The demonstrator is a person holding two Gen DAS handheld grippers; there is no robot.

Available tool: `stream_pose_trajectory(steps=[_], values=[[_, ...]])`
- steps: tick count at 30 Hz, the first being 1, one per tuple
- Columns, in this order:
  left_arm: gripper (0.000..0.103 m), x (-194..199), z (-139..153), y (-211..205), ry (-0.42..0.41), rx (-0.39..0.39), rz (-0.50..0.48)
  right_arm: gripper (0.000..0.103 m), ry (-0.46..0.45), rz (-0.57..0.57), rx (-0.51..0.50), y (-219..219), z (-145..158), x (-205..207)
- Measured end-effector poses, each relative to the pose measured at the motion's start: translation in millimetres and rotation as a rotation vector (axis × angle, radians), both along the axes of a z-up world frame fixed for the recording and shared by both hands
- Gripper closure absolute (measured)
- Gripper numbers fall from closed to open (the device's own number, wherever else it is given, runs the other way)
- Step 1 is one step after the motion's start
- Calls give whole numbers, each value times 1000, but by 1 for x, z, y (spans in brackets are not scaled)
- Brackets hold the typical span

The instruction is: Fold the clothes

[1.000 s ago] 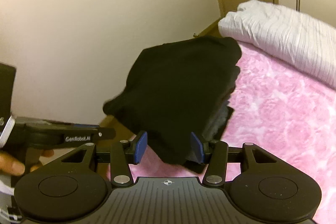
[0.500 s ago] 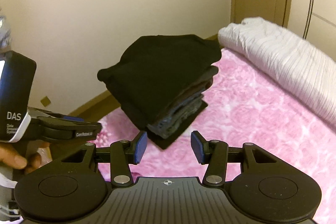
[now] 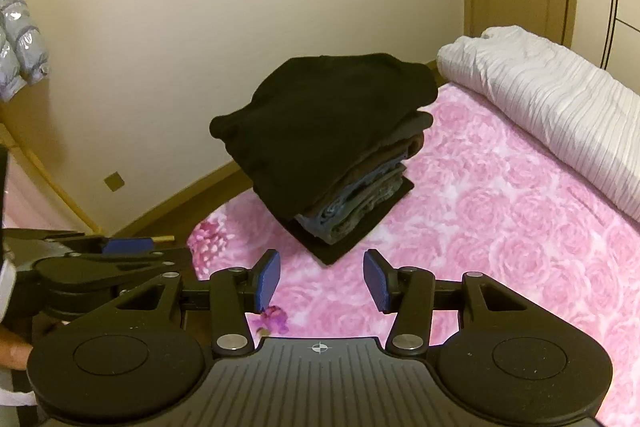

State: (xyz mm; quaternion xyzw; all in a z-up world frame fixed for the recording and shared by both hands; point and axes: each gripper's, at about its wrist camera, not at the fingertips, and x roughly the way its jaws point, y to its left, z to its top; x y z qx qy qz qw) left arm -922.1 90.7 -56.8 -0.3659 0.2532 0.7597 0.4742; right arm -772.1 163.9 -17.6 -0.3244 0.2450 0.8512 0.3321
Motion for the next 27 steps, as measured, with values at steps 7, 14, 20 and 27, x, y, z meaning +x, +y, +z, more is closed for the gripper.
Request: stream_pose_trajectory(steps=[7,14,20,27], values=[[71,0,-9,4,-41,12,15,54,-70,49,-7,14,-11,-10],[71,-6,-15,21,-70,-5,16,54,-127,47,-31,35,-25,-19],[71,-15,-23,37,-103,-26,20,54,-154,33,-66,56,-36,-24],[71,-23,-33,48,-116,-48,28,54,-169,37,-97,73,-46,-35]])
